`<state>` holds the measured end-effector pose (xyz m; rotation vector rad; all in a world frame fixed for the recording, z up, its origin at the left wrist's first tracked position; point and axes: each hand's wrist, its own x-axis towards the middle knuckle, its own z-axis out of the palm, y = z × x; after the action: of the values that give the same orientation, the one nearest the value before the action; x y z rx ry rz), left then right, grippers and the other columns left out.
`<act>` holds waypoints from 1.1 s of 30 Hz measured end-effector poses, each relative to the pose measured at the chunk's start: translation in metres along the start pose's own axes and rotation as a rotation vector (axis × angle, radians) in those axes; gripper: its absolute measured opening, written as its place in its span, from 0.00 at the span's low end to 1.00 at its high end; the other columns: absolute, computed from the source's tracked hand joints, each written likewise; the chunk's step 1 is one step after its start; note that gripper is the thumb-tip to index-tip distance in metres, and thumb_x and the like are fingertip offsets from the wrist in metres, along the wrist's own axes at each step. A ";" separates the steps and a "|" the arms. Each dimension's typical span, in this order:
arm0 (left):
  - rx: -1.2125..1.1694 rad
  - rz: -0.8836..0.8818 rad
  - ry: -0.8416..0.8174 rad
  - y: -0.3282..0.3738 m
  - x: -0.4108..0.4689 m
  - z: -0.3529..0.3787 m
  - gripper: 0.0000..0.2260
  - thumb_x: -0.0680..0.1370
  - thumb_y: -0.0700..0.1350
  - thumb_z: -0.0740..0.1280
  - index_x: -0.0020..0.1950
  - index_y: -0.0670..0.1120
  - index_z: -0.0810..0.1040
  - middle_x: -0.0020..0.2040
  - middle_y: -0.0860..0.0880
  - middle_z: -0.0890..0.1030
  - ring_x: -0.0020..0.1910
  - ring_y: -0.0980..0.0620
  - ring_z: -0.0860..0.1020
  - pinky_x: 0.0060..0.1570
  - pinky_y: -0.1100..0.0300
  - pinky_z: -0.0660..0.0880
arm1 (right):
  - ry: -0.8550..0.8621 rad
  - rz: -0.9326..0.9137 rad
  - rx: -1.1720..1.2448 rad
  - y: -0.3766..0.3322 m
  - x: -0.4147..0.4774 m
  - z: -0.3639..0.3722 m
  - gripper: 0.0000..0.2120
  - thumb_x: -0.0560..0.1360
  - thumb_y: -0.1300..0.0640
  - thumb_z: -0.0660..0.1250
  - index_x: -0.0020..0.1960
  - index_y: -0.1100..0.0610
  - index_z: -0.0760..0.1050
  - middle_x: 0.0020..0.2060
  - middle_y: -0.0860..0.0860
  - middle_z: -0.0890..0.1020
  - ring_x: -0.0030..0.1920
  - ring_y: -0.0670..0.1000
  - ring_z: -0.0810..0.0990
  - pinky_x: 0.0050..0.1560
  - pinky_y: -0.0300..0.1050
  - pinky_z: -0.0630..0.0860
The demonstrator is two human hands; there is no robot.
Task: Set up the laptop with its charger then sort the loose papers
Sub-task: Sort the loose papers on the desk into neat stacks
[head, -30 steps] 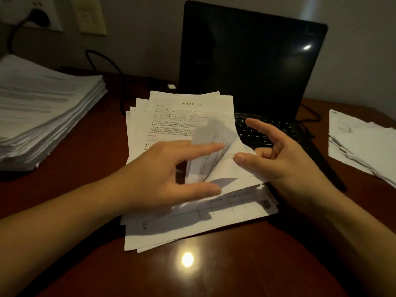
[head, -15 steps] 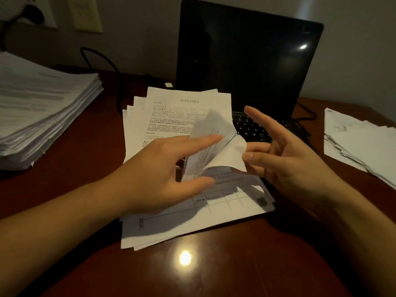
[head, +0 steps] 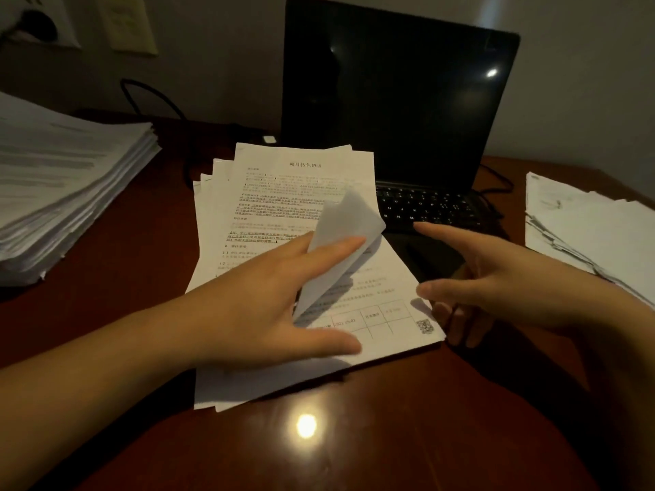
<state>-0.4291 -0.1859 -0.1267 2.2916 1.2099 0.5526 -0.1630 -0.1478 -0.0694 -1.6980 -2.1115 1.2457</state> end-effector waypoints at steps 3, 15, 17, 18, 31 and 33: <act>0.083 -0.004 -0.044 0.005 -0.001 0.002 0.52 0.62 0.75 0.68 0.76 0.73 0.37 0.74 0.76 0.43 0.75 0.73 0.46 0.71 0.71 0.50 | -0.069 -0.032 0.076 -0.002 -0.007 -0.001 0.47 0.70 0.55 0.73 0.77 0.30 0.49 0.41 0.50 0.87 0.41 0.56 0.87 0.37 0.46 0.83; -0.020 0.012 0.044 0.006 0.001 0.003 0.48 0.65 0.70 0.70 0.77 0.72 0.45 0.71 0.78 0.45 0.71 0.79 0.48 0.61 0.84 0.51 | 0.011 -0.153 0.269 -0.005 0.014 0.017 0.52 0.63 0.53 0.76 0.78 0.34 0.51 0.36 0.53 0.85 0.39 0.52 0.85 0.45 0.46 0.83; -0.049 0.014 0.056 0.005 0.000 0.003 0.44 0.69 0.69 0.70 0.77 0.72 0.46 0.71 0.78 0.48 0.71 0.78 0.50 0.62 0.83 0.53 | 0.045 -0.172 0.294 -0.005 0.016 0.021 0.51 0.64 0.52 0.75 0.79 0.37 0.51 0.33 0.52 0.85 0.36 0.50 0.85 0.42 0.41 0.82; -0.075 0.016 0.060 0.004 0.000 0.003 0.41 0.71 0.69 0.68 0.77 0.72 0.47 0.72 0.78 0.50 0.72 0.77 0.52 0.63 0.82 0.55 | 0.058 -0.183 0.297 -0.006 0.016 0.022 0.50 0.65 0.52 0.75 0.80 0.39 0.51 0.30 0.50 0.84 0.32 0.47 0.83 0.37 0.36 0.79; -0.173 0.088 0.244 0.005 0.003 -0.001 0.23 0.83 0.49 0.58 0.76 0.66 0.64 0.68 0.64 0.73 0.69 0.65 0.69 0.64 0.72 0.67 | 0.081 -0.251 0.462 -0.007 0.015 0.022 0.43 0.71 0.62 0.73 0.78 0.40 0.58 0.27 0.49 0.79 0.28 0.44 0.80 0.30 0.33 0.74; -0.175 0.057 0.212 0.005 0.002 0.000 0.25 0.79 0.61 0.63 0.76 0.66 0.65 0.65 0.67 0.72 0.67 0.66 0.69 0.62 0.72 0.69 | 0.129 -0.280 0.492 -0.008 0.015 0.027 0.42 0.72 0.63 0.73 0.78 0.42 0.58 0.25 0.48 0.78 0.26 0.43 0.78 0.27 0.32 0.72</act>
<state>-0.4243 -0.1865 -0.1233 2.1663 1.1444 0.9051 -0.1898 -0.1482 -0.0865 -1.1937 -1.7074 1.3776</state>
